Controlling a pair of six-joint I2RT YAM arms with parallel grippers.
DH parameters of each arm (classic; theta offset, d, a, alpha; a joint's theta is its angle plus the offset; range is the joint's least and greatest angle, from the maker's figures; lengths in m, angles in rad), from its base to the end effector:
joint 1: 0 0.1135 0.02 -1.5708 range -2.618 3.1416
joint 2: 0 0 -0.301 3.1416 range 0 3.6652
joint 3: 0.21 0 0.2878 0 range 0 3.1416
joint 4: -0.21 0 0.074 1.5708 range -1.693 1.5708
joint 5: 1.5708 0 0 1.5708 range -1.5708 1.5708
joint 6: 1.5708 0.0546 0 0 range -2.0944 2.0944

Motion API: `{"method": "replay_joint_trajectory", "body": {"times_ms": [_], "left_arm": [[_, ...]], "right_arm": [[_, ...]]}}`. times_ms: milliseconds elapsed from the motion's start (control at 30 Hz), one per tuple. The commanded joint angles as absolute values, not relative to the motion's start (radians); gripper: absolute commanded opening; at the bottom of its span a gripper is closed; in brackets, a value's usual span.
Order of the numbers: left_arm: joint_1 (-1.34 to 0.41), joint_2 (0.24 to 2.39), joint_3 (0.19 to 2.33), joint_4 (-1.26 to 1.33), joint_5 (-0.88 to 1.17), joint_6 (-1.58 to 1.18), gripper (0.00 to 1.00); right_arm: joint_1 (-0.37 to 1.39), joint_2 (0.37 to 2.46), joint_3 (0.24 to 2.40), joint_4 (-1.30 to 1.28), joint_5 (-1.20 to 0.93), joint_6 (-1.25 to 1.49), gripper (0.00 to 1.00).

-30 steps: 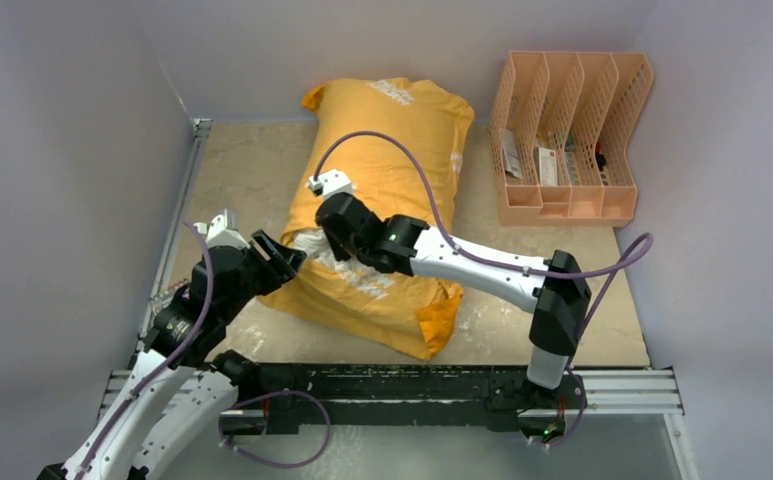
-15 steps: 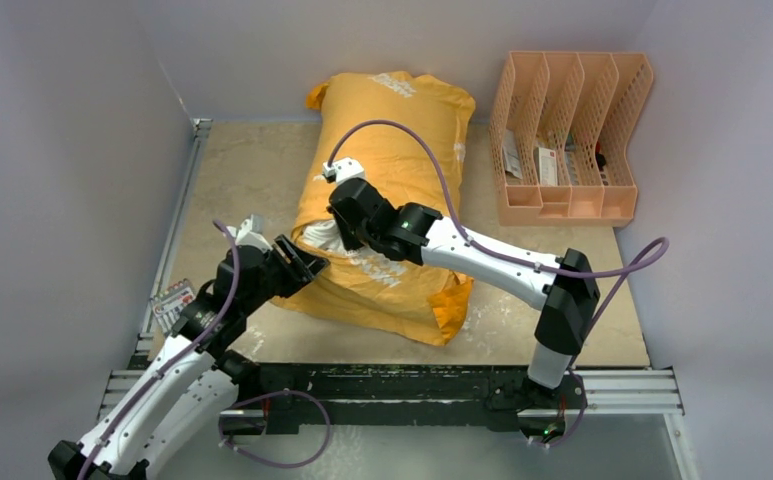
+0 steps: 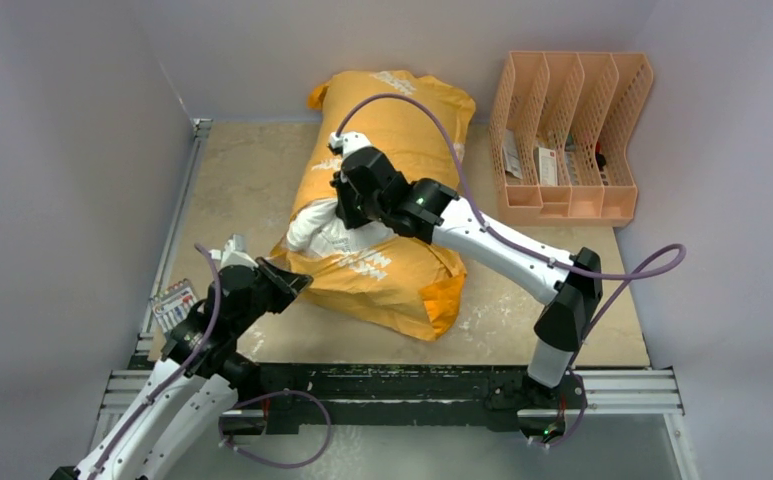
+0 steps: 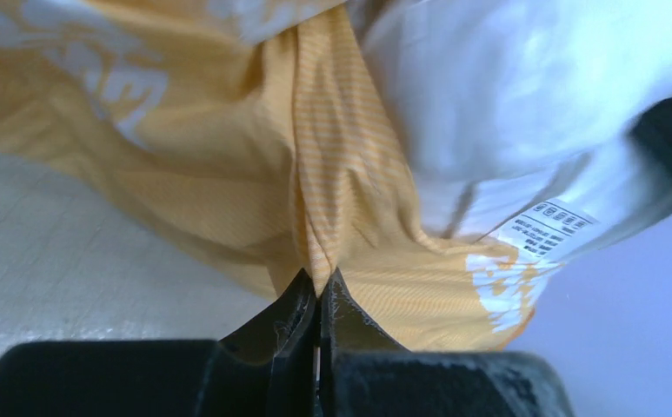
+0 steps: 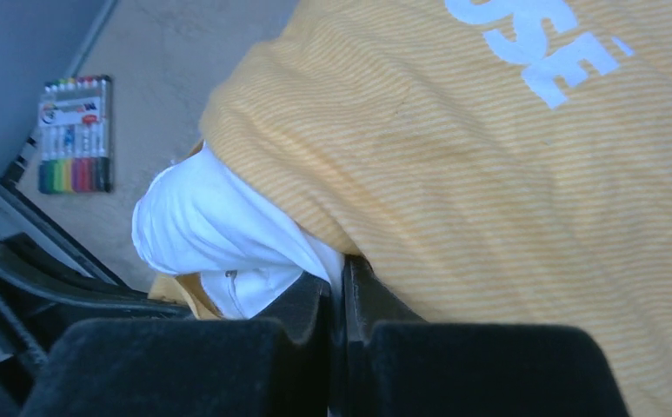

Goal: Remove the pillowcase from the pillow
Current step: Remove the pillow from the pillowcase.

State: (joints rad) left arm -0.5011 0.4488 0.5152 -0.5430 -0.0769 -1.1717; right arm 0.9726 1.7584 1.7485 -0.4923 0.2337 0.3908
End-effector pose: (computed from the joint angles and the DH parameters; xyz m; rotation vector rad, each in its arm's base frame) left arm 0.1246 -0.0635 0.2637 -0.7679 2.0481 -0.9323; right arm 0.2749 0.3809 0.4052 -0.4643 2.0612 0.5937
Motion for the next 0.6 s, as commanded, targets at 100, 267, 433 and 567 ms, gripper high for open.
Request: {"method": "replay_joint_trajectory", "body": {"times_ms": [100, 267, 433, 567], "left_arm": [[-0.502, 0.371, 0.463, -0.755, -0.221, -1.247, 0.0], [-0.502, 0.475, 0.451, -0.671, -0.171, -1.204, 0.0], [-0.503, 0.667, 0.39, -0.484, -0.069, -1.142, 0.0], [-0.523, 0.748, 0.291, -0.332, -0.057, -1.158, 0.0]], "right_arm": [[0.85, 1.701, 1.966, -0.423, 0.261, 0.379, 0.0], [0.845, 1.671, 1.911, -0.381, 0.141, 0.39, 0.0], [0.845, 1.666, 1.852, -0.279, -0.099, 0.445, 0.0], [0.845, 1.648, 1.853, -0.228, -0.123, 0.461, 0.0]]}}
